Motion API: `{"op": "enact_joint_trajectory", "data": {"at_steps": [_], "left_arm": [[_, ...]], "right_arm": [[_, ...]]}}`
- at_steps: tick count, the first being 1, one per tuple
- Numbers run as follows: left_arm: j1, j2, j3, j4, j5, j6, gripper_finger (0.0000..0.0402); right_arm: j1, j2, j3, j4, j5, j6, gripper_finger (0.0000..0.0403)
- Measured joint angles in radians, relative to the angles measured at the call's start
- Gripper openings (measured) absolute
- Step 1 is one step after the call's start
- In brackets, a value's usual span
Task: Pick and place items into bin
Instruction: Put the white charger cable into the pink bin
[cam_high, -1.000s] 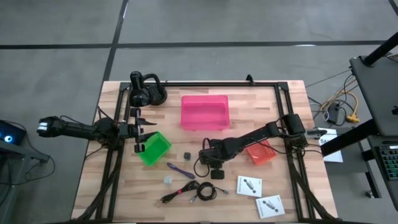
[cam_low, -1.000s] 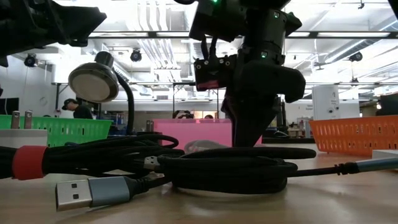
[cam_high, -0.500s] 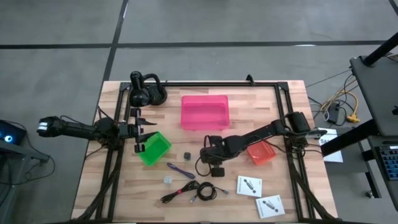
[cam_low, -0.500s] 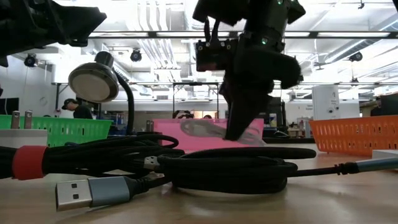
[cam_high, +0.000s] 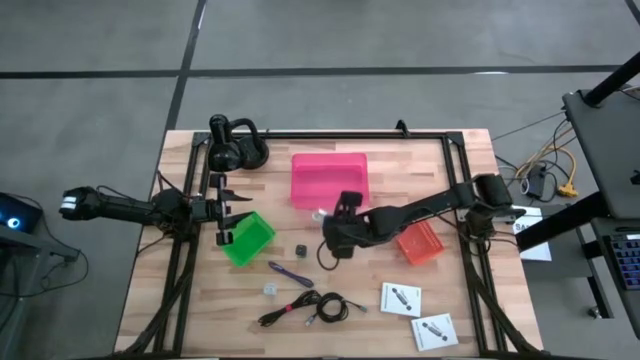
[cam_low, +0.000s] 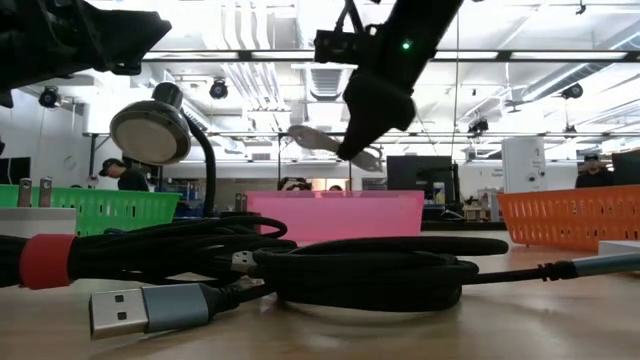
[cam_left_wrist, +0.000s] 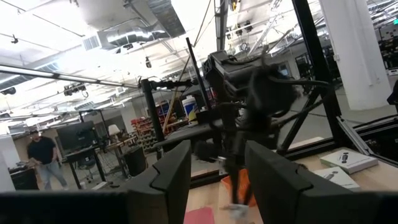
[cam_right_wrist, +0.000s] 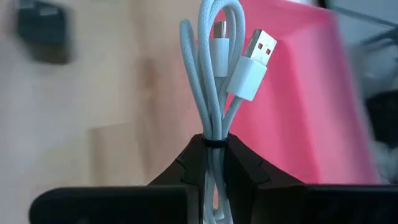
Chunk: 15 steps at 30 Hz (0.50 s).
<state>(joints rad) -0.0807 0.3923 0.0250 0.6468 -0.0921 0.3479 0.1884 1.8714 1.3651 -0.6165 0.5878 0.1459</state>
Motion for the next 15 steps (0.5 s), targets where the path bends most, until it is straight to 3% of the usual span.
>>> {"op": "enact_joint_trajectory", "data": {"at_steps": [15], "left_arm": [[0.000,0.000,0.000,0.000,0.000,0.000,0.0137]], "right_arm": [[-0.229,-0.013,0.001,0.003,-0.008,-0.171,0.0026]]}}
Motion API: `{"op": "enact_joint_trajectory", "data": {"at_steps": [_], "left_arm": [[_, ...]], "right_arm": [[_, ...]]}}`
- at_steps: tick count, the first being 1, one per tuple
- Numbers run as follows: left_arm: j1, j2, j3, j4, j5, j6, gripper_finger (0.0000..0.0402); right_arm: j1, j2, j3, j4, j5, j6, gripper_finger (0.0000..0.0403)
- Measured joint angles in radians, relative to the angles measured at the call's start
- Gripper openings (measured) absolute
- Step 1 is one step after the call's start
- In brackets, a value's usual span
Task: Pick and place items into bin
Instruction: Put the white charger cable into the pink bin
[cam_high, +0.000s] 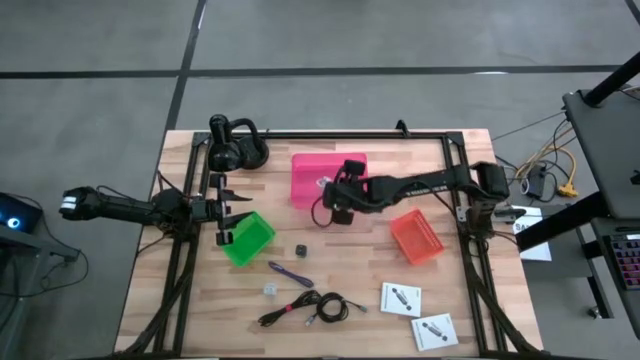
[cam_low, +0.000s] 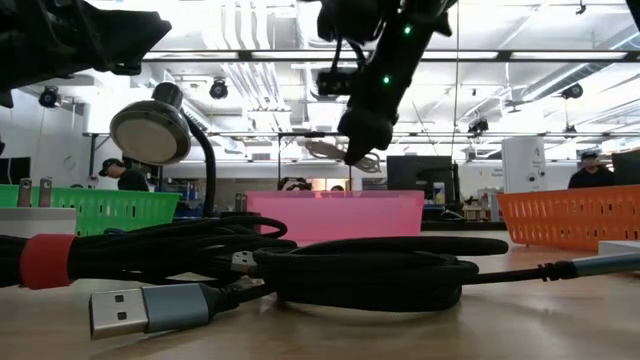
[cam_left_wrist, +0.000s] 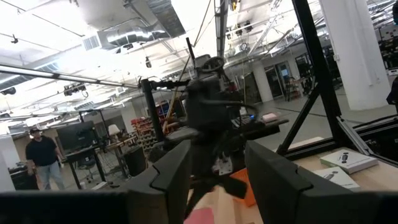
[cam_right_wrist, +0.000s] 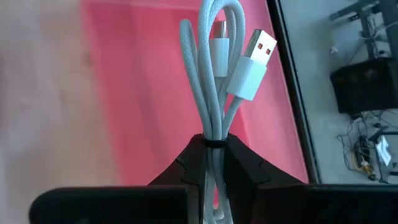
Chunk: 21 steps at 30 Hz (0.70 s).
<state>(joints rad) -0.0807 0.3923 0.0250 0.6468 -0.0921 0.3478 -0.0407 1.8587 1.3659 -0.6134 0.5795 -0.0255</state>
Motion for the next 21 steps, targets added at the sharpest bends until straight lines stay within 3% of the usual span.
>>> {"op": "enact_joint_trajectory", "data": {"at_steps": [21], "left_arm": [[0.000,0.000,0.000,0.000,0.000,0.000,0.0137]], "right_arm": [[-0.322,0.000,0.003,0.028,-0.443,-0.290,0.0026]]}}
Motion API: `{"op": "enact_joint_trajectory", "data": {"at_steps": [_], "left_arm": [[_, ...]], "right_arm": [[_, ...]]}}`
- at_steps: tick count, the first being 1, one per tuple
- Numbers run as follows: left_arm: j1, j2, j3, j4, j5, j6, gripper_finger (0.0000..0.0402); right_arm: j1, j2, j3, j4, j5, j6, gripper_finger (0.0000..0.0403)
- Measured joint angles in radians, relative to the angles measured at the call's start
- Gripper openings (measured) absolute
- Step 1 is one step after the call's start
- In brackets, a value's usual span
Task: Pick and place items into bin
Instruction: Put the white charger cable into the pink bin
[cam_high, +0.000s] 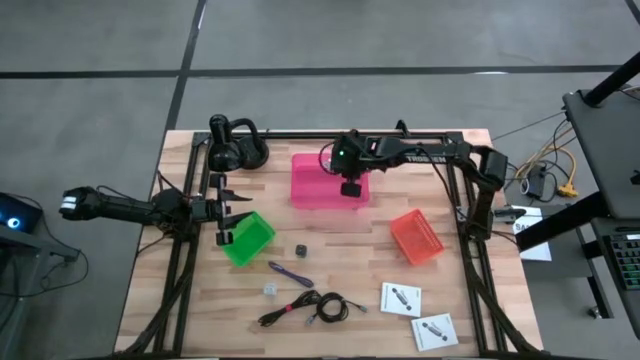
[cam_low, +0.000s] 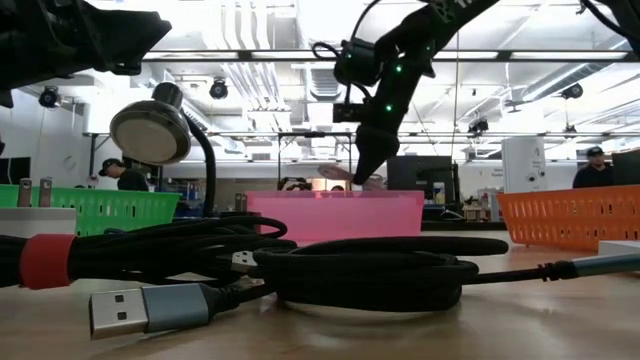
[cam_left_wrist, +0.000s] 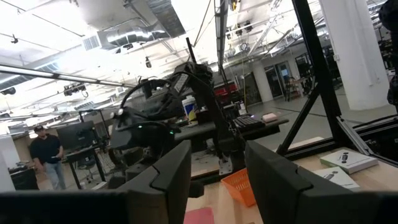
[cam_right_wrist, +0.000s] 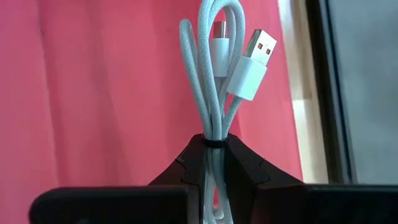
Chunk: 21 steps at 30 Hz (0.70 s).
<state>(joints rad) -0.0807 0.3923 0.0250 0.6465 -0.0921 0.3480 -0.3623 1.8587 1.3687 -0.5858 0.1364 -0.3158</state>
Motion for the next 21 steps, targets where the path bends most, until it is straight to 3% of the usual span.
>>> {"op": "enact_joint_trajectory", "data": {"at_steps": [21], "left_arm": [[0.000,0.000,0.000,0.000,0.000,0.000,0.0137]], "right_arm": [[-0.099,0.001,0.000,-0.002,-0.033,-0.100,0.0028]]}}
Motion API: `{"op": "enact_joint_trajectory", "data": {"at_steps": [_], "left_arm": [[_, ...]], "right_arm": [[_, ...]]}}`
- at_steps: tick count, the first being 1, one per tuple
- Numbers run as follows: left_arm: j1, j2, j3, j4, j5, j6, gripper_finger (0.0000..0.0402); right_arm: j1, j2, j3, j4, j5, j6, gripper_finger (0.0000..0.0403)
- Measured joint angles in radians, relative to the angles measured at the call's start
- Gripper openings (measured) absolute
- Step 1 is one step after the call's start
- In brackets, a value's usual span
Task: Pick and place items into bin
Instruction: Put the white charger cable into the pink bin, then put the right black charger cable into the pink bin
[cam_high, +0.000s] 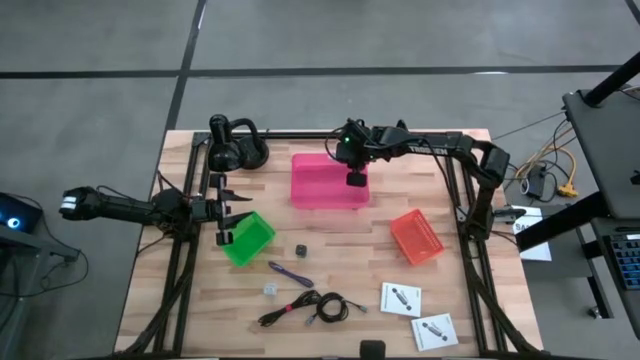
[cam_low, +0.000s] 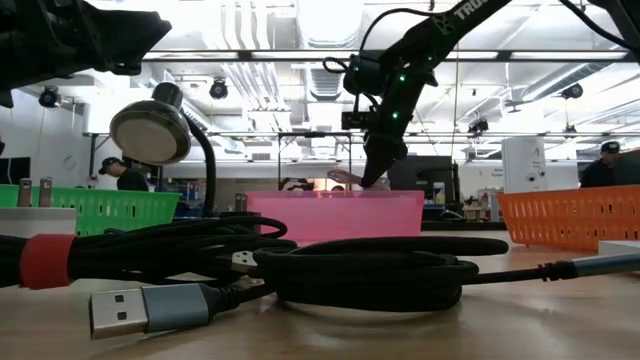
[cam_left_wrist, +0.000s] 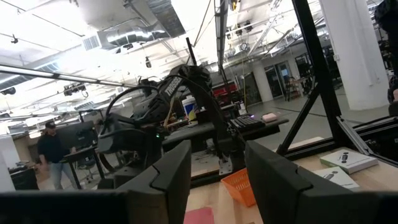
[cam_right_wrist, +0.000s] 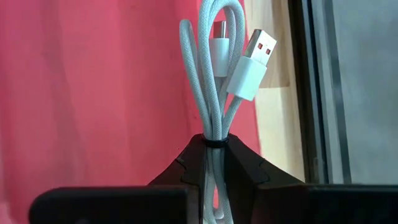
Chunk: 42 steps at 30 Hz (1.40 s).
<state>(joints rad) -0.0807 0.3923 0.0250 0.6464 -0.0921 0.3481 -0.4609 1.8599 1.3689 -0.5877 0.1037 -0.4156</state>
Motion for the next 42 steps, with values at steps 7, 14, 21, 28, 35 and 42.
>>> {"op": "enact_joint_trajectory", "data": {"at_steps": [7,14,21,28,35,42], "left_arm": [[0.000,0.000,0.000,0.000,0.000,0.000,0.0137],[0.000,0.000,0.000,0.000,0.000,0.000,0.0137],[0.000,0.000,0.000,0.000,0.000,0.000,0.0137],[0.000,0.000,0.000,0.000,0.000,0.000,0.0137],[0.000,0.000,0.000,0.000,0.000,0.000,0.0137],[0.000,0.000,0.000,0.000,0.000,0.000,0.0137]], "right_arm": [[-0.005,0.000,0.000,0.001,0.000,-0.007,0.0029],[-0.005,0.000,0.000,0.002,0.000,-0.007,0.0029],[-0.005,0.000,0.000,0.003,0.000,-0.007,0.0029],[-0.005,0.000,0.000,0.003,0.001,-0.006,0.0056],[-0.004,0.000,0.000,0.003,0.001,-0.003,0.0091],[-0.004,0.000,0.000,0.002,0.001,-0.004,0.0102]]}}
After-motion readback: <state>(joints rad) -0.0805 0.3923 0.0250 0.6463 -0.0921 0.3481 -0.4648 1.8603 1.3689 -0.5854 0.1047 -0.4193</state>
